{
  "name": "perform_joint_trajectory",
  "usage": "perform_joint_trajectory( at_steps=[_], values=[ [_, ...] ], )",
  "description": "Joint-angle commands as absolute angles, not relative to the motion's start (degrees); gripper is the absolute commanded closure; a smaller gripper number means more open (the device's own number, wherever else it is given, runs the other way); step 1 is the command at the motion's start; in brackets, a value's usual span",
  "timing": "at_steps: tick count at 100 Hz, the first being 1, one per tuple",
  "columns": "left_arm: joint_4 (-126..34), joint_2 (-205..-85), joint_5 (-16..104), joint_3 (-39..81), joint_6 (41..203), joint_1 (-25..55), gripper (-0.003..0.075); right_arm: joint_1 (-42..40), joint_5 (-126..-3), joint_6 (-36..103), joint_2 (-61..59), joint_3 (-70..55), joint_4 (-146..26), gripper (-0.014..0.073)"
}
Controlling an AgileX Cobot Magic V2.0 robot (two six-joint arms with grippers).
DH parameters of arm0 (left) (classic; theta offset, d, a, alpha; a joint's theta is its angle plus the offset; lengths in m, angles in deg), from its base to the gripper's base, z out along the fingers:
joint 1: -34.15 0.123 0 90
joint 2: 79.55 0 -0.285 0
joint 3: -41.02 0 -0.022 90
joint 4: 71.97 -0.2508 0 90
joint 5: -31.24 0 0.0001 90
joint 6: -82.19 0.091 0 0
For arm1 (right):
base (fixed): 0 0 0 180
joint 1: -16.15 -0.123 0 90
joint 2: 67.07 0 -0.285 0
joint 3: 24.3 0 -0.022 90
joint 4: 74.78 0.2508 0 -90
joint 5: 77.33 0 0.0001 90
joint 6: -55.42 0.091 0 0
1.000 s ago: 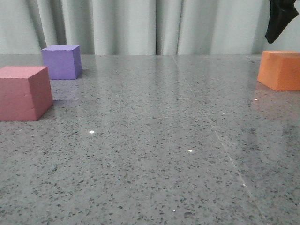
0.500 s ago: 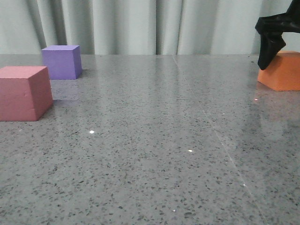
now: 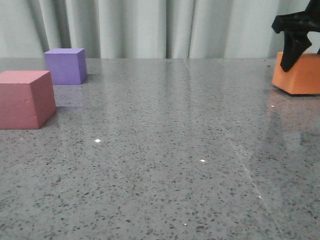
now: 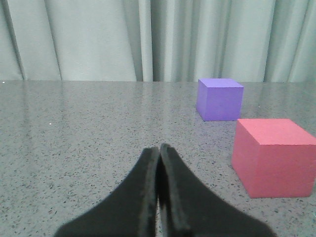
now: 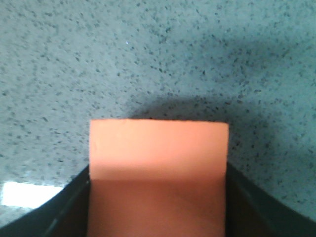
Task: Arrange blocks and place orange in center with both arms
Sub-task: 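Lower the right gripper and grasp the orange cube, then carry the orange cube with the right gripper to the table center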
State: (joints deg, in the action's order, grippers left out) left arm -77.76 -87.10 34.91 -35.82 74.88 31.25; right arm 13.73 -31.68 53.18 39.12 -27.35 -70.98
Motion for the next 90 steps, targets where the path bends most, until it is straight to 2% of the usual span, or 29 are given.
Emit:
perform_joint_trajectory(
  at_steps=[1, 19, 34, 69, 90],
  values=[
    [-77.25, -85.16, 30.49, -38.98, 74.79, 31.35, 0.0739, 13.55, -31.03, 52.57, 35.61, -31.59, -68.05, 0.0379],
    [-77.25, -85.16, 30.49, -38.98, 74.79, 31.35, 0.0739, 9.12, -25.85, 55.42, 34.50, -38.72, -63.57, 0.0379],
    [-77.25, -85.16, 30.49, -38.98, 74.79, 31.35, 0.0739, 2.50, -26.80, 60.68, 34.63, -42.13, -64.68, 0.0379],
    [-77.25, -85.16, 30.49, -38.98, 74.79, 31.35, 0.0739, -13.16, -28.45, 81.20, 40.86, -45.75, -81.86, 0.0379],
    [-77.25, -85.16, 30.49, -38.98, 74.79, 31.35, 0.0739, -18.09, -28.68, 90.19, 45.61, -46.93, -86.11, 0.0379]
  ],
)
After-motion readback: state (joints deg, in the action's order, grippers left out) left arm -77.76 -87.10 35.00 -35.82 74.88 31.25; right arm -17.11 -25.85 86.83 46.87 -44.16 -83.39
